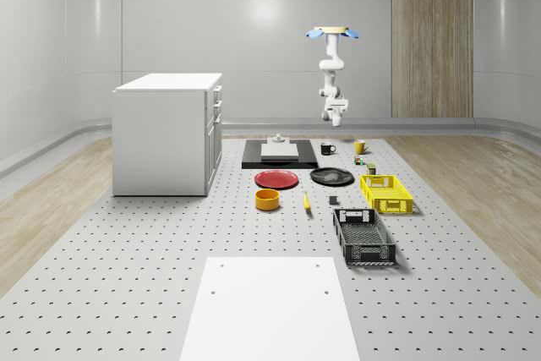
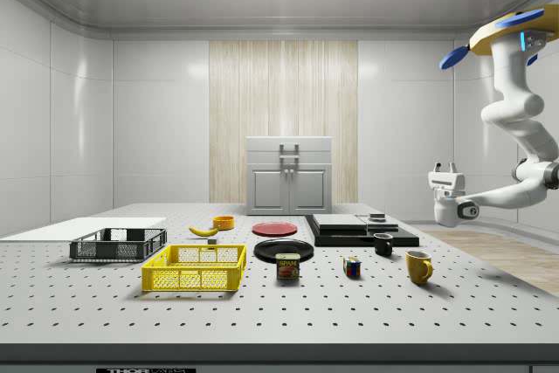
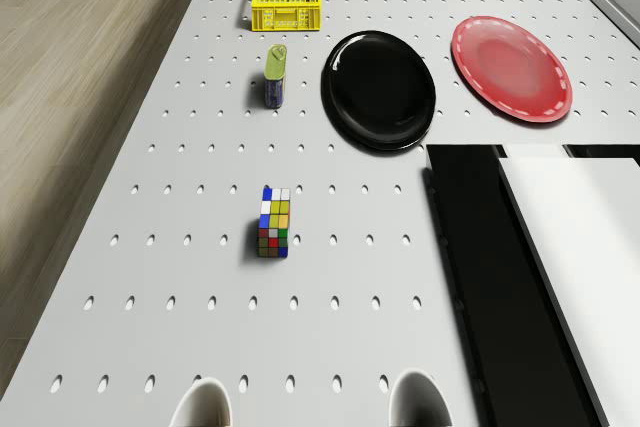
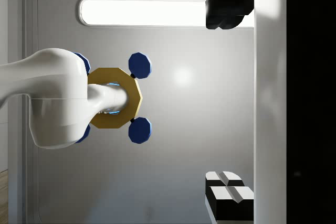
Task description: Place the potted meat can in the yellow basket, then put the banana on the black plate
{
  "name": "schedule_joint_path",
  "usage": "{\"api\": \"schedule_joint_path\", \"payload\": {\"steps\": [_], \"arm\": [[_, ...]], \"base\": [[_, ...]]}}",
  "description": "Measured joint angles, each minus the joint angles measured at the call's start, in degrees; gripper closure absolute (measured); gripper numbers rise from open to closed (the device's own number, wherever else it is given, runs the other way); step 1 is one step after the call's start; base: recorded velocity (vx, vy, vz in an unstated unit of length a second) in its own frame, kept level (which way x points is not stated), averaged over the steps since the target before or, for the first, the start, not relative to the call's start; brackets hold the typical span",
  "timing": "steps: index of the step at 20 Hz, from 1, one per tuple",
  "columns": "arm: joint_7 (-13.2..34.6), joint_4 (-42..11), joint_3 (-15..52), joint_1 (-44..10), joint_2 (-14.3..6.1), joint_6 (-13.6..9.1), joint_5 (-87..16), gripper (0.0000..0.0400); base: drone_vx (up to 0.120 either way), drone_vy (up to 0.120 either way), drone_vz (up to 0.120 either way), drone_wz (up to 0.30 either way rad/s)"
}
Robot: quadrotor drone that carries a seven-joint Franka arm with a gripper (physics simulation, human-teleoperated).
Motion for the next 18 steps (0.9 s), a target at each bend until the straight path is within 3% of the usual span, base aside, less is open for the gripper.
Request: {"api": "schedule_joint_path", "payload": {"steps": [18], "arm": [[0.0,-0.4,0.3,-0.2,-0.5,0.7,-0.3,0.0000]], "base": [[0.120,0.120,0.000,0.000]]}}
